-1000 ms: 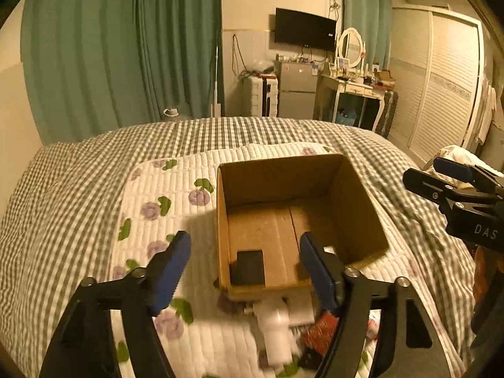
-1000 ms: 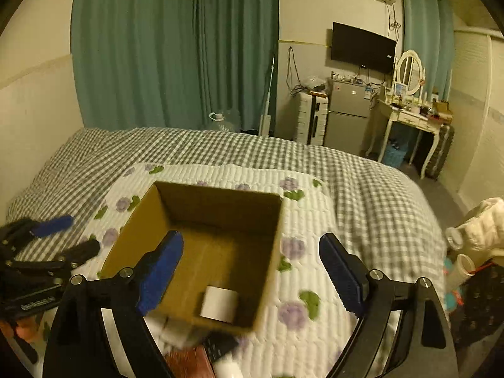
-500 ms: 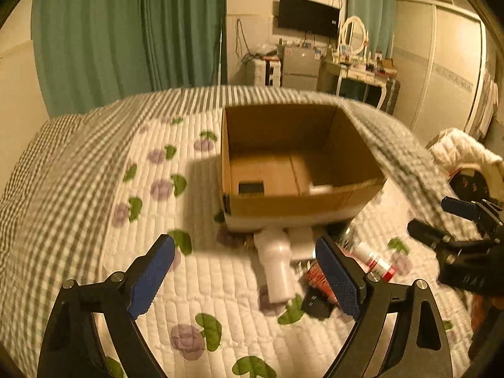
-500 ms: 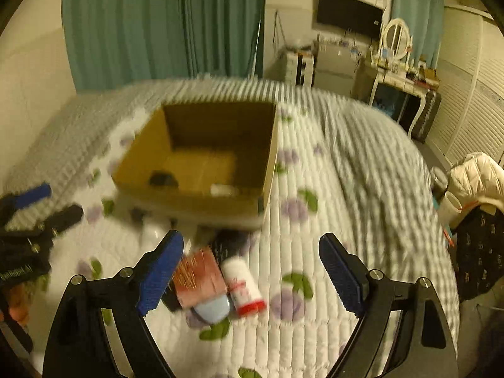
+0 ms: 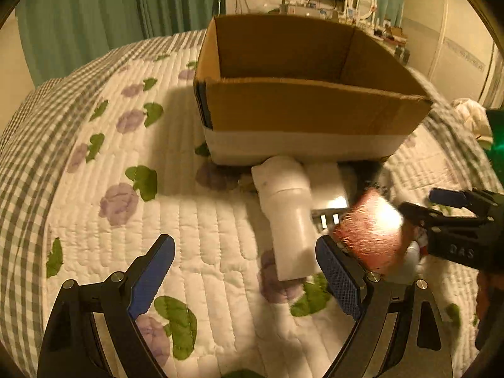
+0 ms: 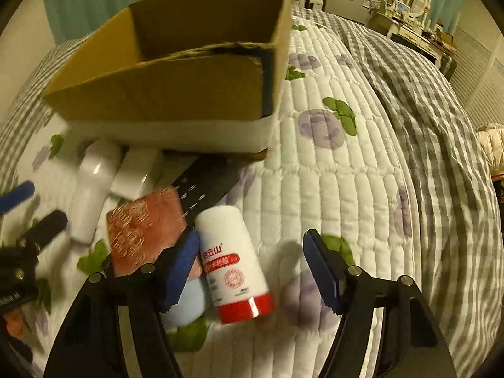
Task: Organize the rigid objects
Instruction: 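Grasp the white cylindrical bottle with the left gripper while the right grasps the red-capped bottle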
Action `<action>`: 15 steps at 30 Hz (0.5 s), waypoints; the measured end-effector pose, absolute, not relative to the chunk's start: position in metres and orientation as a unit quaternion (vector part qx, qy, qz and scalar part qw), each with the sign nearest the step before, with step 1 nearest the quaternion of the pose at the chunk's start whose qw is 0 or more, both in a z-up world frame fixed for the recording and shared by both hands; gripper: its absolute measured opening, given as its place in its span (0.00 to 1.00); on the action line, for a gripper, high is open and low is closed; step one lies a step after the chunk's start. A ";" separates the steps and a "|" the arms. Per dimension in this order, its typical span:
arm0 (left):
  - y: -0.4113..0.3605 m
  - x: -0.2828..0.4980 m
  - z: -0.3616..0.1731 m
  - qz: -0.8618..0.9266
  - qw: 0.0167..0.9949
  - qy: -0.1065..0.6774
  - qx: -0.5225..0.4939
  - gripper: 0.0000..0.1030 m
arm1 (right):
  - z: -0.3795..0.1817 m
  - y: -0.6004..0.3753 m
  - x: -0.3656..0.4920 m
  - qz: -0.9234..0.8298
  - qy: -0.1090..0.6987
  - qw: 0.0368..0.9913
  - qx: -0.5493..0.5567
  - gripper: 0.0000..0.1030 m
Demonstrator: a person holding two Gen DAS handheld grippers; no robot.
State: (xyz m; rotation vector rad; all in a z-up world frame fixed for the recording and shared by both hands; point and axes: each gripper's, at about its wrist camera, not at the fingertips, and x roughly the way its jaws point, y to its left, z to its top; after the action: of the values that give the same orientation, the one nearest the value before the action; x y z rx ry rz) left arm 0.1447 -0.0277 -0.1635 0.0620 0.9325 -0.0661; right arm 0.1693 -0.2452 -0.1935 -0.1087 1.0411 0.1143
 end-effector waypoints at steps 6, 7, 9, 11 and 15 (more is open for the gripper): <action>-0.034 0.157 -0.165 -0.028 0.893 0.449 0.023 0.90 | -0.200 -0.241 0.162 0.039 0.488 0.867 -0.096 0.35; -0.037 0.159 -0.164 -0.029 0.893 0.448 0.026 0.90 | -0.195 -0.244 0.162 0.039 0.482 0.871 -0.084 0.35; -0.039 0.163 -0.163 -0.028 0.894 0.447 0.026 0.90 | -0.183 -0.247 0.162 0.035 0.471 0.878 -0.074 0.35; -0.040 0.167 -0.164 -0.023 0.892 0.450 0.026 0.89 | -0.171 -0.249 0.162 0.042 0.459 0.885 -0.062 0.35; -0.048 0.178 -0.171 -0.032 0.885 0.463 0.025 0.72 | -0.161 -0.246 0.164 0.055 0.452 0.889 -0.053 0.35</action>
State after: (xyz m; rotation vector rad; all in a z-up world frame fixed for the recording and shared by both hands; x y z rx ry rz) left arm 0.1779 -0.0475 -0.1705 0.0528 0.9636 -0.0659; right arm 0.1638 -0.2462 -0.1609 -0.1110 0.9400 0.1137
